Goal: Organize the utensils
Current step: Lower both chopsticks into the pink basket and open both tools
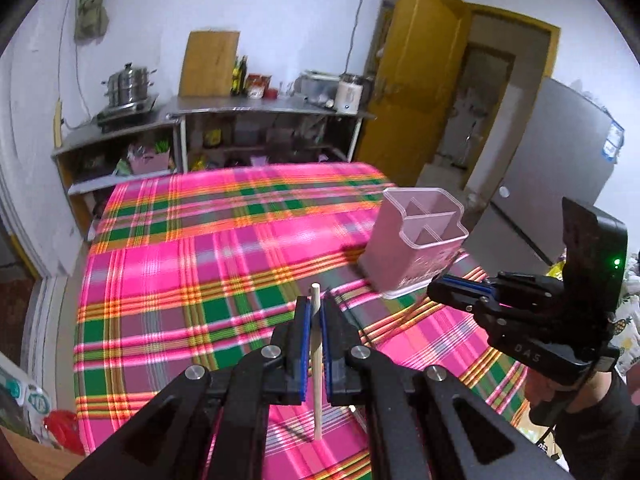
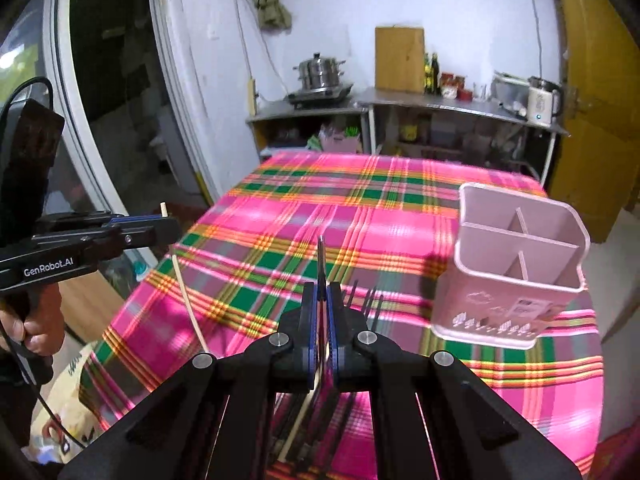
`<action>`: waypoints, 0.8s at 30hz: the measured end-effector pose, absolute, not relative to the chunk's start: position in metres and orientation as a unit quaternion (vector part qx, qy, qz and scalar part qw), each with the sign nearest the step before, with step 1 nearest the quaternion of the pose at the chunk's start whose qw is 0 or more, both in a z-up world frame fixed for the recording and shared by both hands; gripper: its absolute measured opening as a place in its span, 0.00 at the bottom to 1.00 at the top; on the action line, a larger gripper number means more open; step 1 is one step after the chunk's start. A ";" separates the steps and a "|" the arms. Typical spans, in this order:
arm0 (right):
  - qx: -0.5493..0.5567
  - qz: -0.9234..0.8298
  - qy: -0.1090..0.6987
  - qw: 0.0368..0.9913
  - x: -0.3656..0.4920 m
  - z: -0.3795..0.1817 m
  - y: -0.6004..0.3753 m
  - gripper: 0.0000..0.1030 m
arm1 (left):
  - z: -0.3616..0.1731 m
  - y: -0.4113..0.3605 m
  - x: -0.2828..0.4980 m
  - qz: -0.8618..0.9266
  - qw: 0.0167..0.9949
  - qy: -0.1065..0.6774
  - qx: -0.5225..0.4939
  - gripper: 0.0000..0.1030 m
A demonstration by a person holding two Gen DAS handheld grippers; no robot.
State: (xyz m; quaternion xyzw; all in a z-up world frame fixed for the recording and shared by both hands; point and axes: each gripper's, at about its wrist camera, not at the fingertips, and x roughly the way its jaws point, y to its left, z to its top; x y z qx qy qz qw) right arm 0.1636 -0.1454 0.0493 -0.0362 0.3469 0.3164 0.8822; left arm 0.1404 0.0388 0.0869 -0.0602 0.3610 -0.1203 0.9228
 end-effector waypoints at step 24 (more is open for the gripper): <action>0.020 0.225 0.294 0.929 0.189 0.116 -0.238 0.05 | 0.144 -0.044 0.226 -0.216 0.914 0.324 -0.117 0.05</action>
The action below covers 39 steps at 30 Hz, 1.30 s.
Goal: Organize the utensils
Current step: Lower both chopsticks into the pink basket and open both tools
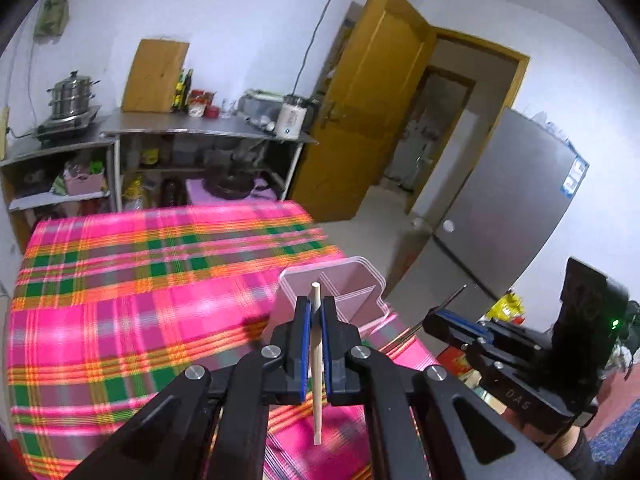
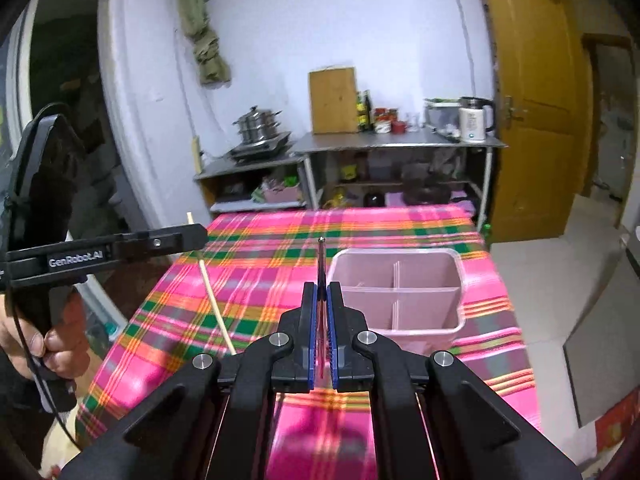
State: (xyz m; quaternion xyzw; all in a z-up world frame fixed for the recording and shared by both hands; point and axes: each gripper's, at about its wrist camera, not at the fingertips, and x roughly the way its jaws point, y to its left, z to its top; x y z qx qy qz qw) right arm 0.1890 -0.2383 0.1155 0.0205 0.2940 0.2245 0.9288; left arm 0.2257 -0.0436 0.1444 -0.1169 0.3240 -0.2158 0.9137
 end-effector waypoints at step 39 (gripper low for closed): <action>0.061 0.176 0.331 0.925 0.260 0.071 -0.262 0.12 | 0.114 -0.076 0.313 -0.191 0.927 0.305 -0.104 0.15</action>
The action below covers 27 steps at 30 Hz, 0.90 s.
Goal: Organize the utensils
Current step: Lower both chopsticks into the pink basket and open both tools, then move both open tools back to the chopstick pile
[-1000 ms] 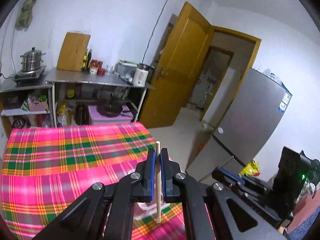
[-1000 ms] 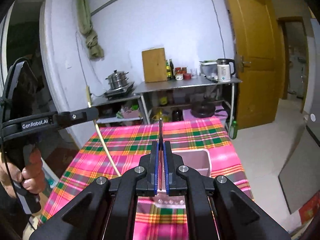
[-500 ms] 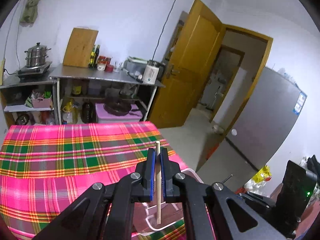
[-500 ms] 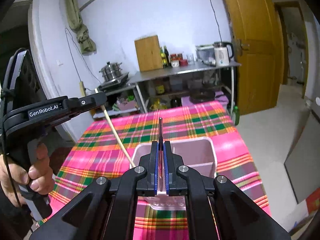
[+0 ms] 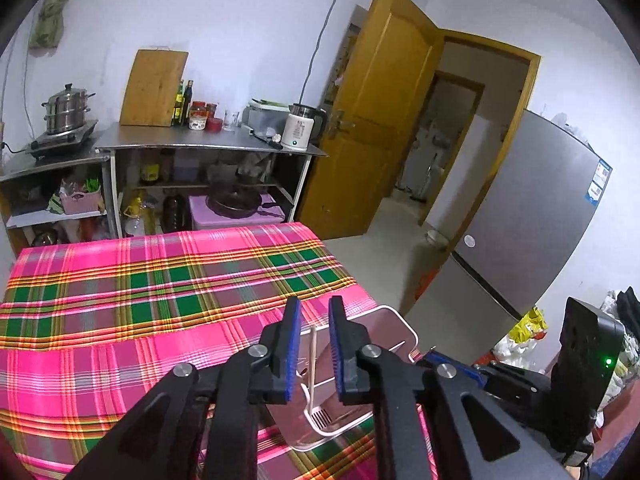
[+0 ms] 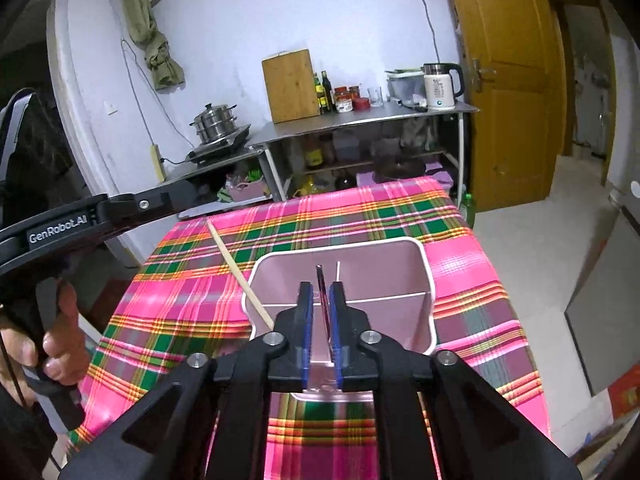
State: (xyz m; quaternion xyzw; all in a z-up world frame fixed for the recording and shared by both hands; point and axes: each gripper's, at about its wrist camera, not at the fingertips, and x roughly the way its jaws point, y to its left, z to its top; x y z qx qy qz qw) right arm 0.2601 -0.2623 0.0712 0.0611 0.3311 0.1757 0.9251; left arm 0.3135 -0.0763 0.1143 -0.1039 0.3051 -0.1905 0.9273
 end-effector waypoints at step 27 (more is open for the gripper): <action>0.051 0.232 0.340 0.910 0.160 0.045 -0.222 0.13 | 0.032 0.010 0.180 -0.113 0.920 0.354 -0.127 0.18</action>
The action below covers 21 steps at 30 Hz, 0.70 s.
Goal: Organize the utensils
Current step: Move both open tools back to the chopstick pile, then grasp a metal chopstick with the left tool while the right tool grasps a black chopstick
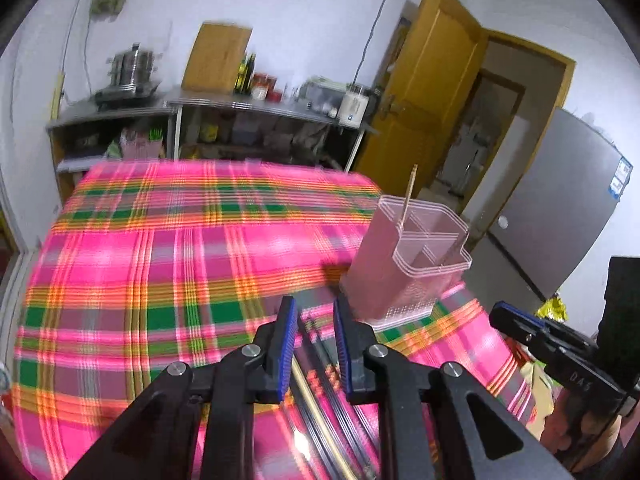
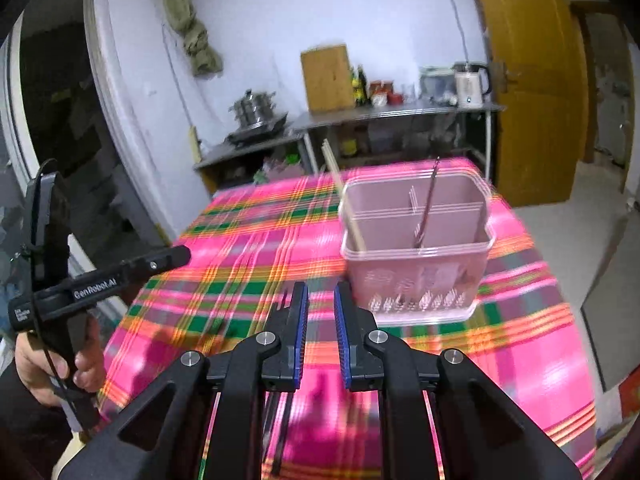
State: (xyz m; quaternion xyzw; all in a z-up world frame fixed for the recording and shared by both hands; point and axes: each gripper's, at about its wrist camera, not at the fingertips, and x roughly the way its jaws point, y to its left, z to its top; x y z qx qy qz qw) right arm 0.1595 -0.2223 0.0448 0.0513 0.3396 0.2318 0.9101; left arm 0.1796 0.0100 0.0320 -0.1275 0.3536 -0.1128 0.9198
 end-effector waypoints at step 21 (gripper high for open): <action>0.038 0.242 0.412 0.878 0.158 -0.018 -0.201 0.13 | -0.086 -0.003 0.184 -0.065 0.872 0.468 -0.127 0.18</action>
